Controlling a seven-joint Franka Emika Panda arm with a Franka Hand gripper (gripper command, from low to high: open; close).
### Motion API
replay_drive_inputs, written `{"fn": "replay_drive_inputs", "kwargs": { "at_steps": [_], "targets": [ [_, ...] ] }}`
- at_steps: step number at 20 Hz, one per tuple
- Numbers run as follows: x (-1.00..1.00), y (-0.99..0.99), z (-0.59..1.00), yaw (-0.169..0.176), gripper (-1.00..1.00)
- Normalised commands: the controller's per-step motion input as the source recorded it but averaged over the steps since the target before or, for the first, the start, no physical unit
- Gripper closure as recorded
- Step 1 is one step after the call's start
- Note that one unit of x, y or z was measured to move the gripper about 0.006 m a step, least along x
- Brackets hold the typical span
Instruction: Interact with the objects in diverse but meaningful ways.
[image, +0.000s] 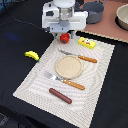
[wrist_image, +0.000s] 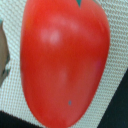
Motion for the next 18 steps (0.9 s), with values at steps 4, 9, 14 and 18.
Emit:
{"fn": "replay_drive_inputs", "kwargs": {
  "at_steps": [4, 9, 14, 18],
  "targets": [
    [0.32, 0.0, -0.13, -0.055, 1.0],
    [0.38, 0.0, -0.09, -0.066, 1.0],
    [0.39, 0.0, -0.01, -0.061, 1.0],
    [0.02, -0.08, 0.63, -0.056, 1.0]
  ]
}}
